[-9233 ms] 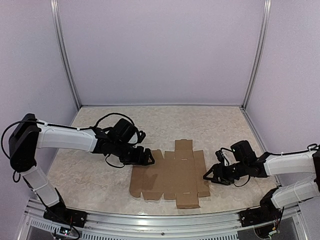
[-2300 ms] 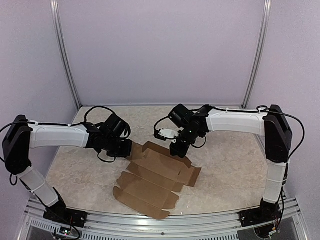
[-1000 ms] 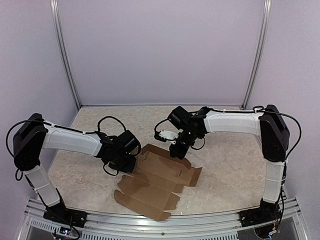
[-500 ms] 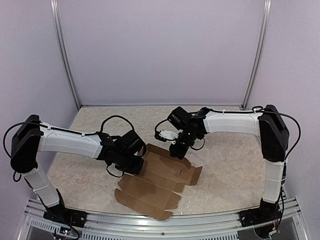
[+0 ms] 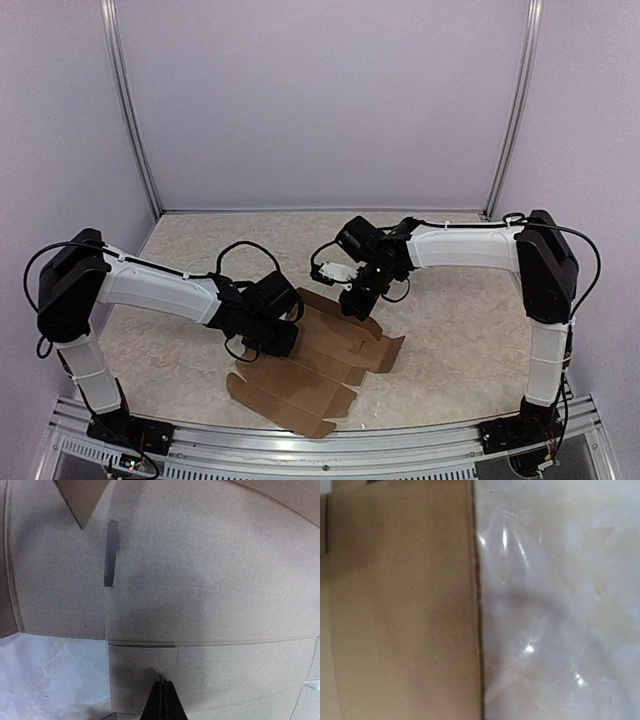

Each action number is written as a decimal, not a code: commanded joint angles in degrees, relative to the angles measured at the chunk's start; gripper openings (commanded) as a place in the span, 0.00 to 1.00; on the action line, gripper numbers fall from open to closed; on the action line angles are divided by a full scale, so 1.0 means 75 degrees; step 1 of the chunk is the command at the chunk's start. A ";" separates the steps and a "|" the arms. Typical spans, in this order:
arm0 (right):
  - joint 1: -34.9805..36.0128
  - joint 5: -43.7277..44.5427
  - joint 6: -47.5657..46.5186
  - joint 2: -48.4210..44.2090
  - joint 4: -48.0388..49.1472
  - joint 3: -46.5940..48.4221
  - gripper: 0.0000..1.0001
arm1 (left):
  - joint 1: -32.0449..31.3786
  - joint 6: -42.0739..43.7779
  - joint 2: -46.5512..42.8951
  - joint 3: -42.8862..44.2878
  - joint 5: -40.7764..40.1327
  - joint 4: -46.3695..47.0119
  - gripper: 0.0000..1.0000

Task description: Fold the paper box

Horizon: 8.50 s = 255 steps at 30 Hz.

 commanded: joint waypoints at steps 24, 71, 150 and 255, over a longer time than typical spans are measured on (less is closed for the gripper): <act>-0.0026 0.1146 -0.0624 -0.0342 0.0287 -0.0243 0.00 | 0.0455 0.0327 -0.2255 -0.0295 -0.0124 -0.0549 0.00; 0.2690 0.6996 -0.6018 -0.1928 0.8306 -0.4560 0.00 | 0.3163 0.0235 -0.2399 -0.2573 0.2264 0.4474 0.00; 0.3739 0.9609 -0.9116 0.0818 1.4212 -0.5365 0.00 | 0.0837 0.1106 -0.3481 -0.4024 0.0300 0.4912 0.16; 0.1254 0.0616 0.1634 -0.4954 0.4715 -0.4631 0.70 | 0.0687 0.4732 -0.0254 -0.0558 0.0295 0.4855 0.00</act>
